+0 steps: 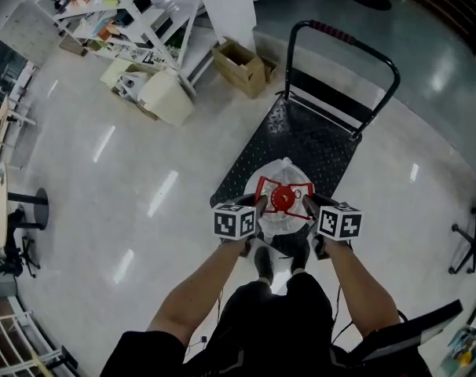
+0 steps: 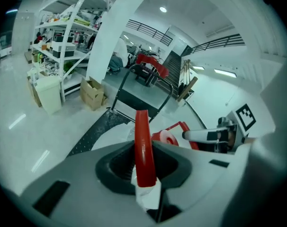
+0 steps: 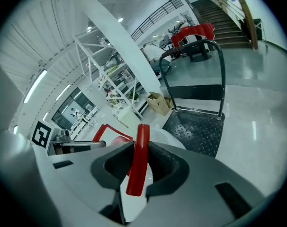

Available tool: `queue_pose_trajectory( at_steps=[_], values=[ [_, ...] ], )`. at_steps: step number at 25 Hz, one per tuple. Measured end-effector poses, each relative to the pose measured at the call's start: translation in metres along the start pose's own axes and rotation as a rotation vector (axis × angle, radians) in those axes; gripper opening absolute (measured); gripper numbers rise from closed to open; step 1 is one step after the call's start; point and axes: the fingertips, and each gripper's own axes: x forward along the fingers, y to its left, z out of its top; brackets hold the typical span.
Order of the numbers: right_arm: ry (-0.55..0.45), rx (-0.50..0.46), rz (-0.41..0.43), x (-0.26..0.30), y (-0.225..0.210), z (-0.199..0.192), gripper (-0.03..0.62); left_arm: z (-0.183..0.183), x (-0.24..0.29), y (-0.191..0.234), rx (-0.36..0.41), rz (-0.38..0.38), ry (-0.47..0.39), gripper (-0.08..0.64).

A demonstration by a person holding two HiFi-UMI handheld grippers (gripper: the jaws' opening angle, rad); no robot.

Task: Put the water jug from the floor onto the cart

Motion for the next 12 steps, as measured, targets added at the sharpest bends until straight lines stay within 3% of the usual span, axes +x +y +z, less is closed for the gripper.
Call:
queue_pose_trajectory(
  at_steps=[8, 12],
  values=[
    [0.084, -0.027, 0.017, 0.09, -0.053, 0.003, 0.092, -0.007, 0.081, 0.059, -0.098, 0.049, 0.027, 0.066],
    [0.069, 0.005, 0.038, 0.114, -0.063, 0.014, 0.091, 0.005, 0.097, 0.082, -0.162, 0.038, -0.028, 0.066]
  ],
)
